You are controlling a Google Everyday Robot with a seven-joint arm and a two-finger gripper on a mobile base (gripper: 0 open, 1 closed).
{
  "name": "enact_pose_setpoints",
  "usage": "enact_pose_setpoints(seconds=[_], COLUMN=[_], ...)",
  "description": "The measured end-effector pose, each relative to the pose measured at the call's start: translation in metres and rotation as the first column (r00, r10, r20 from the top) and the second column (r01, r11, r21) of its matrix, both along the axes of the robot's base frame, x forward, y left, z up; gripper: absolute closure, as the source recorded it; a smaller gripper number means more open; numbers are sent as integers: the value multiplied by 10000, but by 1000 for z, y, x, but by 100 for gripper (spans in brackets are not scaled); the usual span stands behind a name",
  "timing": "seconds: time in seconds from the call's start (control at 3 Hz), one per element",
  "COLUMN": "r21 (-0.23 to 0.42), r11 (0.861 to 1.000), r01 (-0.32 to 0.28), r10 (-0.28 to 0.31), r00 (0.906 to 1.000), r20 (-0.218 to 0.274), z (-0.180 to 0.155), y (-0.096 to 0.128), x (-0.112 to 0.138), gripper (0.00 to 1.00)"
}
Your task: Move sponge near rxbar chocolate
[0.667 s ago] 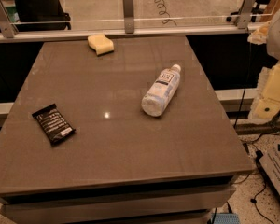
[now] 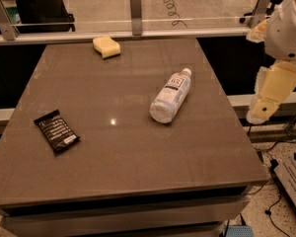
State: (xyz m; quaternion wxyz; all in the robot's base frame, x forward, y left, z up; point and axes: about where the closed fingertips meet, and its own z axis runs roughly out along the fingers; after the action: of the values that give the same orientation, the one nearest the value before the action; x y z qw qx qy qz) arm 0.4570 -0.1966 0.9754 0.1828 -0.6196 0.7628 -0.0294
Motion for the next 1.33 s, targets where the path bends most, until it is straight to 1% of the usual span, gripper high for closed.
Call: enact_pose_setpoints(seconds=[0.33,0.67,1.0,1.33], r21=[448,1258,2077,2924], r11=[9961,9853,9715,9535], r01=[-762,-1157,-1143,-728], r10=[740,1033,867,342], r00=[9960,9895,9867,9903], r20=[499,1010,1373,1349], z=[-8,-18,-38,-55], y=[34,62,85,98], x=[38,83,128,174], gripper=[0,0,0,0])
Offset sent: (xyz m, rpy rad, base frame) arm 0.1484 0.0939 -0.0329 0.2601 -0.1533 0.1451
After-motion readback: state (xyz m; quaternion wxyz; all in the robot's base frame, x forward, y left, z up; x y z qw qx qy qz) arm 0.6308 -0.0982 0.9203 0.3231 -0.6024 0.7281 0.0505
